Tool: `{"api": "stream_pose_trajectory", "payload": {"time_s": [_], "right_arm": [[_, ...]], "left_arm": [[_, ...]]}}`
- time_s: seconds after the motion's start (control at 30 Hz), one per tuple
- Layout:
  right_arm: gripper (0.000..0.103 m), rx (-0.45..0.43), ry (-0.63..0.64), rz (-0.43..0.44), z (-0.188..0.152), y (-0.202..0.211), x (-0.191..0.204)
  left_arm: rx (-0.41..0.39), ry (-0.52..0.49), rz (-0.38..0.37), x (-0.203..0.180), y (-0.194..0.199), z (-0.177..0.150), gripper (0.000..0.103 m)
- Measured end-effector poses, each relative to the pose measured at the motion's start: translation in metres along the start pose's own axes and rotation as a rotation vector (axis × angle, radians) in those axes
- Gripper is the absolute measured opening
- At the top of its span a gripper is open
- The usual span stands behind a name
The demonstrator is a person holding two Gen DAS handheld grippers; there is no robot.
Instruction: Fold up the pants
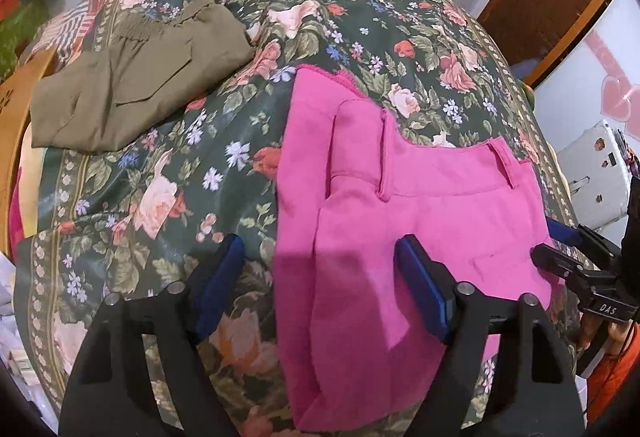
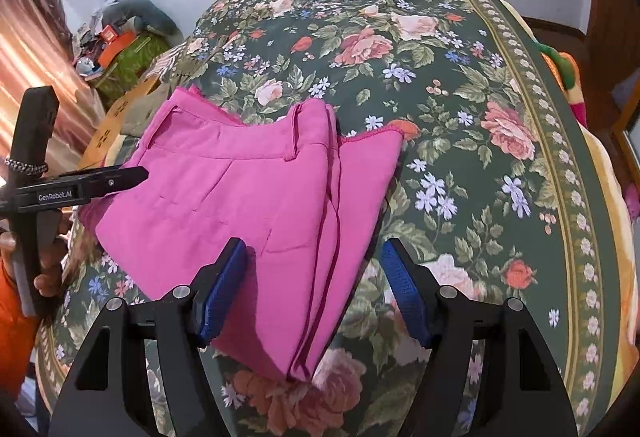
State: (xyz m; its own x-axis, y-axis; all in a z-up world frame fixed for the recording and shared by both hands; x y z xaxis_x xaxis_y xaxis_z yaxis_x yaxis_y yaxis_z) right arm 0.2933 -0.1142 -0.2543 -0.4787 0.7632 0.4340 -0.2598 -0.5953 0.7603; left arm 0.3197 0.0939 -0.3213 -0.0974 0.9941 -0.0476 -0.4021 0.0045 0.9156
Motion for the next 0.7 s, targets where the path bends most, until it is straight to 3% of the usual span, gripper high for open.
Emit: {"api": "stream_pose_trajectory", "payload": {"time_s": [0.13,0.37,0.43,0.7], "right_arm": [[0.045,0.007,0.014,0.01,0.005,-0.004,0.002],[0.022,0.012,0.044,0.0,0.009,-0.008,0.007],[0.011,-0.001,0.043,-0.011,0.011,-0.005,0.007],[0.008,-0.045,0.093,0.008,0.031,0.009,0.033]], "left_arm": [[0.003,0.032,-0.057,-0.002,-0.001,0.007,0.048],[0.016,0.074,-0.077,-0.004,0.0,0.011,0.028],[0.008,0.073,-0.065,-0.004,0.004,0.01,0.023],[-0.099,-0.007,0.108,-0.003,0.036,0.012,0.017]]}}
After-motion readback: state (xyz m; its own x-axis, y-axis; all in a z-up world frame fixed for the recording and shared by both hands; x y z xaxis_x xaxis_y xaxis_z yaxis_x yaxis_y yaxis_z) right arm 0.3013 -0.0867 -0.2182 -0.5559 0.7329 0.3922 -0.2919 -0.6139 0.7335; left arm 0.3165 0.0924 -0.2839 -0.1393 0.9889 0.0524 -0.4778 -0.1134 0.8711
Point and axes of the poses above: each gripper's, at about its wrist camera, not at the fingertips, and y roughly against the way its jaws point, x to its left, z to its top, the point moved 7 cm from there along -y, roughly the way its jaws point, and after that the axes turned 10 degrees about z, right-handed, at the moved point
